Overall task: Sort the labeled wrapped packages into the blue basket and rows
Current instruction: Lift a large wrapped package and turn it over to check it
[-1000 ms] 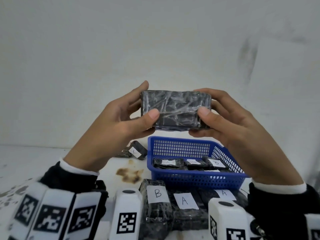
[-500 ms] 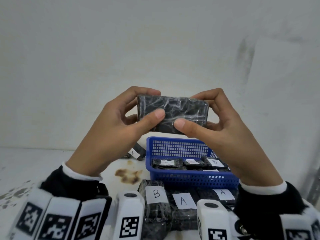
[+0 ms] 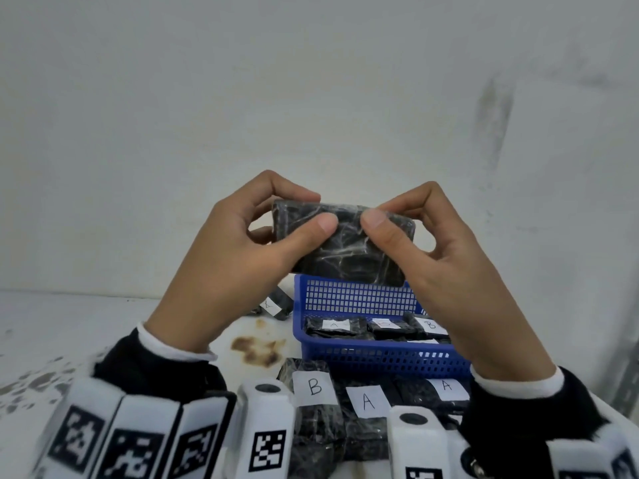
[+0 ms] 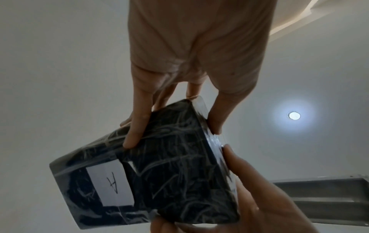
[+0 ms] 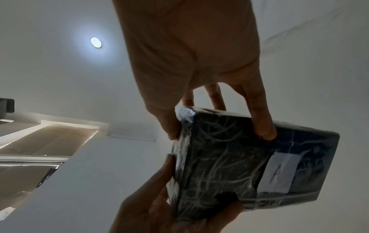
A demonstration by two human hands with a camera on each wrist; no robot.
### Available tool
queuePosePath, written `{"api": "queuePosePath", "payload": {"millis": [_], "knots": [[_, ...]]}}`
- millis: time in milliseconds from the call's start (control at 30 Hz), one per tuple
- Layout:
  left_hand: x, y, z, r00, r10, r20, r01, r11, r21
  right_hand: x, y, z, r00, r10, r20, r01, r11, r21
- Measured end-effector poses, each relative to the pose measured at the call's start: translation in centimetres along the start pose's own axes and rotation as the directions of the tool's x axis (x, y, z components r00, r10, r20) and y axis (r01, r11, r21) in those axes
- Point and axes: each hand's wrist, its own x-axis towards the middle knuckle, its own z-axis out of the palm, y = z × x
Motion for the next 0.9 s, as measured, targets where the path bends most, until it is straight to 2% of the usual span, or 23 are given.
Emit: {"api": "queuePosePath", "payload": {"millis": [167,267,300,367,433,600,733,833,900], "knots": [[0.0,0.4,0.0,0.998,-0.038,-0.059,0.036,0.998,-0.042,0.0,0.4,0.2,1.000,0.000,0.004,0.000,1.000,-0.017],[0.4,-0.1,-0.3,0.976,-0.204,-0.081,0.191,0.972,-0.140,-0.1,0.5,0.6,1.000,-0.019,-0.012,0.019,1.000,-0.017],[0.5,-0.2,-0.5,0.961,-0.272,-0.052,0.262,0.953,-0.156,-0.1,0.5,0.7,1.000,-0.022,-0.018,0.022,1.000,-0.009],[0.6,-0.2,-0.9,0.929,-0.361,0.080,0.369,0.919,-0.142,-0.2,0.4,0.8,0.999,-0.033,-0.029,0.033,0.999,0.011],[0.7,-0.2,-1.3,0.905,-0.390,0.173,0.415,0.899,-0.143,-0.2,0.2,0.9,0.999,-0.036,-0.023,0.036,0.999,0.012],[1.0,-0.6,-2.2,0.930,-0.341,0.138,0.365,0.900,-0.237,0.0,0.2,0.6,1.000,0.015,0.011,-0.016,1.000,0.012],[0.9,-0.8,-2.1,0.949,-0.294,0.111,0.313,0.908,-0.277,0.6,1.0,-0.1,0.984,0.146,0.097,-0.157,0.981,0.115],[0.6,-0.8,-1.9,0.966,-0.230,0.115,0.250,0.944,-0.215,0.5,1.1,-0.6,0.962,0.172,0.214,-0.182,0.983,0.029],[0.5,-0.7,-1.7,0.971,-0.190,0.143,0.217,0.954,-0.206,0.4,0.9,-1.0,0.960,0.161,0.229,-0.161,0.987,-0.018]]}}
